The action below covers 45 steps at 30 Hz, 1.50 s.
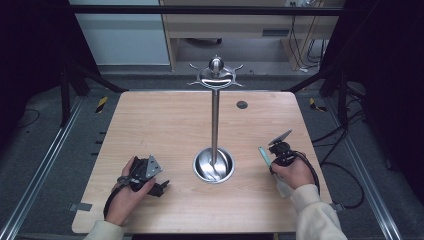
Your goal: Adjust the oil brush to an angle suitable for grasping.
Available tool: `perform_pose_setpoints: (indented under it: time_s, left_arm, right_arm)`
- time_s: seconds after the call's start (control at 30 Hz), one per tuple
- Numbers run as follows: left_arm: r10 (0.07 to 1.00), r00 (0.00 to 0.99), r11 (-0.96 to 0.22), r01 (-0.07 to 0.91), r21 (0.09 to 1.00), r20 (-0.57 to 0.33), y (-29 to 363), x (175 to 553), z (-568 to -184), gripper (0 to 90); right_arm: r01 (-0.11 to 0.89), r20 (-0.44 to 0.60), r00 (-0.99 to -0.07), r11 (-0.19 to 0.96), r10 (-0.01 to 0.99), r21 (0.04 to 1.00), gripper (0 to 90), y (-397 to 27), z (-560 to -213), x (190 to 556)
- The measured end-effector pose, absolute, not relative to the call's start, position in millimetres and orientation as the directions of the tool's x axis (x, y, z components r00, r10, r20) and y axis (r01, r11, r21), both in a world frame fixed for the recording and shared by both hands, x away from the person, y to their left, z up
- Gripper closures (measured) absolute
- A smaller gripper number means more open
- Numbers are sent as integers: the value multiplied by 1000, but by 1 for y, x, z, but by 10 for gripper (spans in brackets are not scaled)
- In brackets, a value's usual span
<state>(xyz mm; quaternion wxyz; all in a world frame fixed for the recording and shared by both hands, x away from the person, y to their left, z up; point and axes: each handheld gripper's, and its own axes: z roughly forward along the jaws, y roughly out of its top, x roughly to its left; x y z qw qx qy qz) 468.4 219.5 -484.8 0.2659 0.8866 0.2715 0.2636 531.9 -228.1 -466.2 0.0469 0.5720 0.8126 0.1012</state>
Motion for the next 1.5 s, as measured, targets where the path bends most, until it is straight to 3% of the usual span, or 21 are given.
perform_pose_setpoints:
  time_s: [0.57,0.8,1.07,1.23,1.5]
  left_arm:
    - [621,713,-711,340,616,324,219,468,-485,33]
    - [622,713,-711,341,615,324,219,468,-485,33]
    - [622,713,-710,340,617,324,219,468,-485,33]
    - [620,715,-711,340,615,321,219,468,-485,33]
    - [618,716,-715,339,611,326,218,468,-486,33]
  right_arm:
    - [913,36,-350,333,936,234,824,-229,-461,531]
    - [887,41,-362,330,931,323,825,-239,-432,528]
    - [838,53,-358,296,932,459,825,-257,-374,518]
    - [776,67,-380,279,922,566,825,-268,-334,506]
    - [685,103,-428,248,898,685,825,-272,-302,492]
